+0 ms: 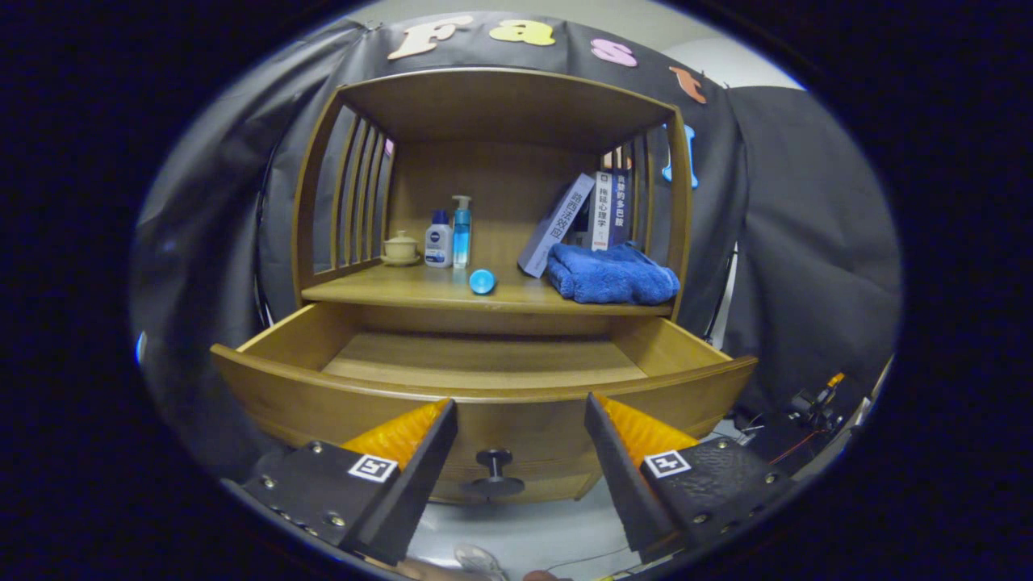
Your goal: Pull open the drawer, take out the items inside it, and place them on the countertop above the cabinet.
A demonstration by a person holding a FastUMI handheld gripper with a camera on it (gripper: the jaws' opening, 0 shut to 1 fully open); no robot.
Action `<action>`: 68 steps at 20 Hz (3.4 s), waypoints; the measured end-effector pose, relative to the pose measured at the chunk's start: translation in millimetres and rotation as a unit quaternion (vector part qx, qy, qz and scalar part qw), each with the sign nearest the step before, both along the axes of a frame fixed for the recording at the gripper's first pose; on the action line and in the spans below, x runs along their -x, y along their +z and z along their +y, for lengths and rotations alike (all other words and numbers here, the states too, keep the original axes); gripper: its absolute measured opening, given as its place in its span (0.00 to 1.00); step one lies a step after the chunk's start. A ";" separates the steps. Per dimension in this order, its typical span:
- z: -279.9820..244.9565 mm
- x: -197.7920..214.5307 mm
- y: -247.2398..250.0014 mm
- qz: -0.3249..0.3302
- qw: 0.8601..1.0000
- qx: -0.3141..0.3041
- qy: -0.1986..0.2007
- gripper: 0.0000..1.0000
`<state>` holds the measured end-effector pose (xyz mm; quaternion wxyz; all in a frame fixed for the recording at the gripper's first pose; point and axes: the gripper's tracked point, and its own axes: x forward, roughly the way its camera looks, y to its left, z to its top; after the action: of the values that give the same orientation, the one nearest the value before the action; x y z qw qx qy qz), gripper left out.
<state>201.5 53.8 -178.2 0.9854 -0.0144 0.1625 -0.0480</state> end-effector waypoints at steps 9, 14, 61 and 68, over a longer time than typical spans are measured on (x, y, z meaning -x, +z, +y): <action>7.7 -46.3 2.0 -0.005 1.000 0.021 0.017 0.97; 5.3 -63.4 -1.9 -0.005 1.000 0.015 0.021 0.96; -19.1 -128.2 76.5 -0.125 0.978 -0.029 0.167 0.96; -188.2 -126.4 130.6 -0.141 0.982 0.039 0.122 0.96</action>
<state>327.9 -134.3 -47.6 0.9956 -0.0655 0.0167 0.0643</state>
